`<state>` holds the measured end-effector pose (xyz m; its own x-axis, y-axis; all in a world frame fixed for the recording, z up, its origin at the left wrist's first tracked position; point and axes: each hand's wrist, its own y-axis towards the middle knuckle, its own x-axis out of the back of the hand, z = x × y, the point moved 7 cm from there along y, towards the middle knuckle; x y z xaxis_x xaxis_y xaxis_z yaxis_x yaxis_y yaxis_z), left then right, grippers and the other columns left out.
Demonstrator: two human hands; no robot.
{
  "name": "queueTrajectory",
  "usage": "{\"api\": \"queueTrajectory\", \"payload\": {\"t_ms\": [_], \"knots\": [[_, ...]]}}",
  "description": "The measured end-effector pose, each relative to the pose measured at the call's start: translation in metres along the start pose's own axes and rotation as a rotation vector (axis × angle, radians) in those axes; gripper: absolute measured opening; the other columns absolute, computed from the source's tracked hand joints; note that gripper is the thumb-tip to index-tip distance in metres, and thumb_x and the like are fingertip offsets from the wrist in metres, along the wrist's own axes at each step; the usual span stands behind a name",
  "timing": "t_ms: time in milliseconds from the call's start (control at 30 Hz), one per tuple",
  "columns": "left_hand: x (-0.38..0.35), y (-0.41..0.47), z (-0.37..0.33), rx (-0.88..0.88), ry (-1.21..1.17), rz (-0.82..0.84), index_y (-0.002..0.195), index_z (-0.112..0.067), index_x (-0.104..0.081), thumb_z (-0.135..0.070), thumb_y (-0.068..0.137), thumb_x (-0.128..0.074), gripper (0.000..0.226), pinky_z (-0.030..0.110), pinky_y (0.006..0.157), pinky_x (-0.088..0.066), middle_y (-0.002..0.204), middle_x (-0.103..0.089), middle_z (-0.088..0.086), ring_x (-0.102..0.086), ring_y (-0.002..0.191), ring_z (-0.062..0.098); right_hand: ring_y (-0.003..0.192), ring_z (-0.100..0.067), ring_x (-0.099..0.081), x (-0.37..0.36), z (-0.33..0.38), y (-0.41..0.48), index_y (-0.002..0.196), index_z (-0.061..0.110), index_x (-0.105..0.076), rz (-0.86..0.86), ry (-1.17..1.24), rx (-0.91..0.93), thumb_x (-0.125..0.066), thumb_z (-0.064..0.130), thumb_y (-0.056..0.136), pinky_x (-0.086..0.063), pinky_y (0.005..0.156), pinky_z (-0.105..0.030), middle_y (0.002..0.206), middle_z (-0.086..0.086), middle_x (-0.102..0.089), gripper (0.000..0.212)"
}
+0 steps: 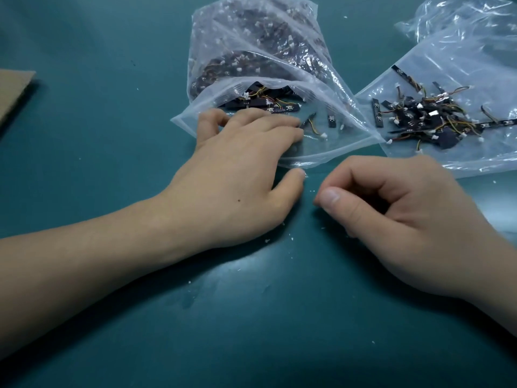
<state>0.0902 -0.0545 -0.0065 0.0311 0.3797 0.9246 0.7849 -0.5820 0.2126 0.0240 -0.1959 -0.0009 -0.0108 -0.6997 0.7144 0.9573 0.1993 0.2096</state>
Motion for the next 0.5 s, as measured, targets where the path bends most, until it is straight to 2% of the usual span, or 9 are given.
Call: {"api": "queueTrajectory", "payload": {"t_ms": [133, 200, 267, 300, 367, 433, 500], "knots": [[0.003, 0.002, 0.000, -0.003, -0.026, -0.030, 0.130, -0.029, -0.063, -0.050, 0.092, -0.046, 0.046, 0.031, 0.107, -0.017, 0.141, -0.057, -0.019, -0.044, 0.134, 0.009, 0.056, -0.017, -0.057, 0.004, 0.001, 0.000, 0.081, 0.026, -0.068, -0.034, 0.046, -0.018, -0.061, 0.033, 0.098, -0.041, 0.053, -0.021, 0.063, 0.006, -0.061, 0.019], [0.010, 0.003, 0.003, 0.023, -0.138, -0.094, 0.119, -0.031, -0.069, -0.047, 0.092, -0.052, 0.036, 0.027, 0.103, -0.028, 0.119, -0.065, -0.021, -0.055, 0.118, 0.008, 0.053, -0.014, -0.053, 0.007, 0.001, 0.000, 0.075, 0.026, -0.063, -0.083, 0.053, -0.019, -0.059, 0.035, 0.099, -0.038, 0.052, -0.019, 0.061, 0.003, -0.059, 0.026], [0.017, 0.002, 0.008, 0.066, -0.315, -0.185, 0.106, -0.031, -0.075, -0.041, 0.094, -0.062, 0.020, 0.014, 0.088, -0.040, 0.092, -0.064, -0.029, -0.060, 0.093, -0.003, 0.051, -0.012, -0.051, 0.010, 0.002, 0.000, 0.068, 0.024, -0.055, -0.121, 0.069, -0.035, -0.052, 0.037, 0.100, -0.036, 0.051, -0.016, 0.059, 0.000, -0.057, 0.035], [0.020, 0.000, 0.010, 0.082, -0.367, -0.219, 0.101, -0.031, -0.077, -0.036, 0.094, -0.067, 0.013, 0.006, 0.077, -0.039, 0.083, -0.062, -0.032, -0.060, 0.083, -0.006, 0.051, -0.012, -0.051, 0.011, 0.001, 0.000, 0.066, 0.021, -0.053, -0.135, 0.080, -0.042, -0.049, 0.036, 0.101, -0.035, 0.051, -0.015, 0.058, 0.000, -0.057, 0.038], [0.023, -0.002, 0.010, 0.081, -0.417, -0.246, 0.094, -0.030, -0.080, -0.028, 0.094, -0.072, 0.009, 0.002, 0.063, -0.036, 0.075, -0.064, -0.030, -0.057, 0.066, -0.008, 0.052, -0.014, -0.053, 0.012, 0.000, 0.001, 0.062, 0.018, -0.051, -0.153, 0.105, -0.049, -0.045, 0.033, 0.102, -0.036, 0.052, -0.015, 0.057, 0.002, -0.058, 0.043], [0.025, -0.003, 0.007, 0.073, -0.437, -0.246, 0.092, -0.030, -0.081, -0.027, 0.094, -0.073, 0.009, 0.003, 0.057, -0.035, 0.070, -0.065, -0.023, -0.054, 0.058, -0.005, 0.051, -0.018, -0.053, 0.013, -0.005, 0.001, 0.064, 0.017, -0.051, -0.154, 0.177, -0.081, -0.044, 0.028, 0.101, -0.038, 0.053, -0.021, 0.058, 0.000, -0.059, 0.039], [0.025, -0.003, 0.007, 0.072, -0.432, -0.248, 0.092, -0.030, -0.081, -0.027, 0.094, -0.073, 0.008, 0.003, 0.055, -0.034, 0.067, -0.064, -0.020, -0.051, 0.055, -0.003, 0.047, -0.017, -0.049, 0.013, -0.011, 0.001, 0.070, 0.016, -0.052, -0.154, 0.327, -0.127, -0.045, 0.019, 0.092, -0.039, 0.047, -0.024, 0.058, -0.006, -0.060, 0.023]]}}
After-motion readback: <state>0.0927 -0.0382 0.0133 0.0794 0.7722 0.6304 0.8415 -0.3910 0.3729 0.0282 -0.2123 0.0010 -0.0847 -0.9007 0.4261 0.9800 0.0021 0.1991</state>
